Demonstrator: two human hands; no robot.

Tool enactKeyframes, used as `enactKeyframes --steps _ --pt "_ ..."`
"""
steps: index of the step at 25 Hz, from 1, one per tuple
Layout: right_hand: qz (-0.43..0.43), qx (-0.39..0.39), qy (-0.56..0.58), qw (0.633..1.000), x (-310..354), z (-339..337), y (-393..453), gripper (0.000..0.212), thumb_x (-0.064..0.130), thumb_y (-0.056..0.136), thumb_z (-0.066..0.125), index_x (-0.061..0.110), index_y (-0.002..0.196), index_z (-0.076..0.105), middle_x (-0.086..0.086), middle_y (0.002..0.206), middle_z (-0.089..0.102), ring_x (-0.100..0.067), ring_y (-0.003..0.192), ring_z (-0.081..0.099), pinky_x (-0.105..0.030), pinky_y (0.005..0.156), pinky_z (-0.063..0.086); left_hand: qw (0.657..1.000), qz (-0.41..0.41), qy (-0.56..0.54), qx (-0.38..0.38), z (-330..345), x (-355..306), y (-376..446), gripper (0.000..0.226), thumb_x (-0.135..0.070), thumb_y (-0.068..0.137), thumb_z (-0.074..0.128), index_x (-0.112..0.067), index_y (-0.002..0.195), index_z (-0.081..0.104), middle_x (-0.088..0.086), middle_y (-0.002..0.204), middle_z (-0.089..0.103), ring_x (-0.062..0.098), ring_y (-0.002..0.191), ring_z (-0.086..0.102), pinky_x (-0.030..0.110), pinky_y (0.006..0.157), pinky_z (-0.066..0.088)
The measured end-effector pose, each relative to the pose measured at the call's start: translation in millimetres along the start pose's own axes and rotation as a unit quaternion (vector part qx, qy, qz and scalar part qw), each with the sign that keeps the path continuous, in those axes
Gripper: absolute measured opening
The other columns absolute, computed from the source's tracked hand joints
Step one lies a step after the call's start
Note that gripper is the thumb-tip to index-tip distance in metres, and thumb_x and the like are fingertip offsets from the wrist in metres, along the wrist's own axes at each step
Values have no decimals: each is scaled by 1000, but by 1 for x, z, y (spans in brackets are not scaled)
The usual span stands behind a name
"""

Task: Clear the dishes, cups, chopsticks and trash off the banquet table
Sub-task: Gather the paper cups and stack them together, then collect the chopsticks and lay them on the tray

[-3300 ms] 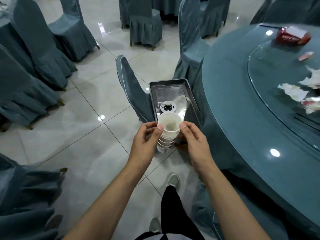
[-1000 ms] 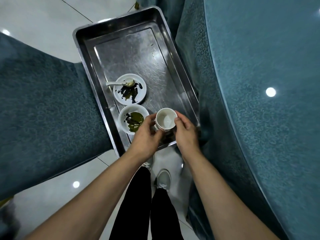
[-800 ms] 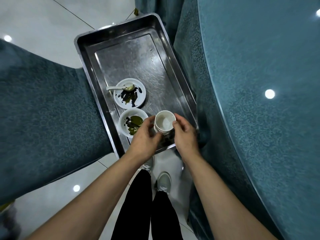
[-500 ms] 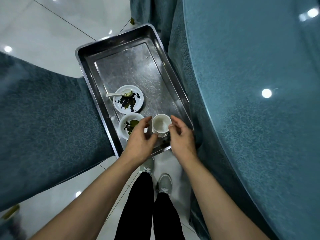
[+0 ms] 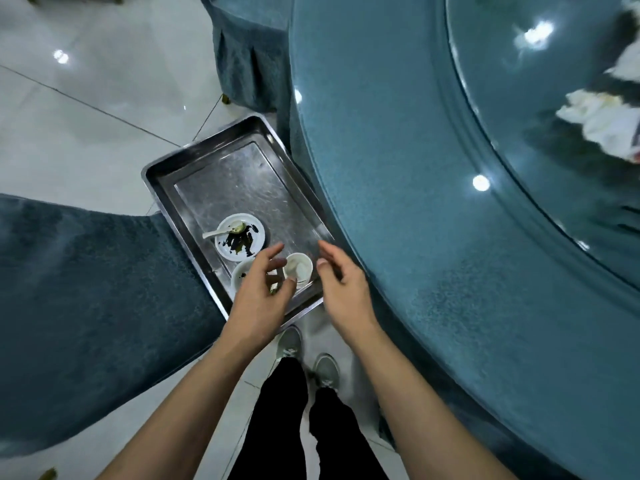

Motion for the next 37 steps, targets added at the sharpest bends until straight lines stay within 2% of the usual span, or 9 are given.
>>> enactKeyframes --steps 2,4,10,15,19,23,28,33,37 --pt "-9 -18 14 1000 16 -14 -4 37 23 103 54 31 138 61 14 137 62 4 124 55 -19 107 42 1000 14 5 16 1 -19 -2 50 -16 98 61 -36 142 46 -10 126 61 8 107 63 41 98 52" --pt "-20 -43 28 998 32 -29 -7 36 18 103 54 26 138 62 11 135 63 5 121 56 -15 105 42 999 33 14 36 2 -37 -3 51 -15 99 61 -33 144 46 -9 127 61 8 109 62 39 100 51" --pt "-40 -142 51 988 58 -82 -20 33 14 104 54 19 136 62 1 133 65 -2 120 59 -7 96 42 990 107 26 88 15 -84 -1 49 -11 97 62 -36 136 48 -20 120 60 -5 108 60 8 86 45" --pt "-34 -217 77 973 56 -125 -43 33 14 103 55 21 134 64 1 134 66 -4 120 60 -4 93 42 978 134 34 154 38 -112 -8 47 -12 97 63 -33 138 51 -10 126 61 -1 107 62 28 97 51" --pt "-34 -261 96 960 50 -156 -59 32 13 103 55 19 132 65 1 131 67 -2 115 62 -1 88 41 971 155 43 179 56 -134 -15 47 -11 97 62 -28 140 52 -6 128 62 13 113 61 37 100 51" --pt "-33 -297 113 948 44 -190 -66 30 12 103 56 16 131 67 0 128 69 -4 113 63 -2 86 42 962 171 51 205 80 -158 -23 45 -6 97 61 -22 139 52 3 128 62 22 114 61 29 96 50" --pt "-29 -316 114 942 30 -238 -70 29 14 102 56 19 129 68 4 125 70 -4 113 64 -3 87 43 954 187 75 224 117 -185 -35 41 -5 98 60 -18 136 54 3 127 62 21 113 61 9 84 46" --pt "-14 -328 109 938 11 -301 -66 30 13 102 56 18 129 68 5 126 70 -4 114 63 -8 91 44 948 201 87 229 166 -211 -40 40 -3 97 60 -15 134 55 5 126 63 21 110 61 11 83 48" --pt "10 -346 93 933 -7 -352 -59 30 15 102 56 18 130 68 6 126 69 -6 114 63 -10 92 43 945 205 99 235 210 -226 -39 39 -6 97 60 -20 134 56 -1 125 63 15 111 61 21 89 50"
Point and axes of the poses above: each hand's wrist, its own y-axis towards the middle knuckle, its own z-axis out of the palm, x = y × z, the point moved 3 cm from there along y, towards the middle knuckle
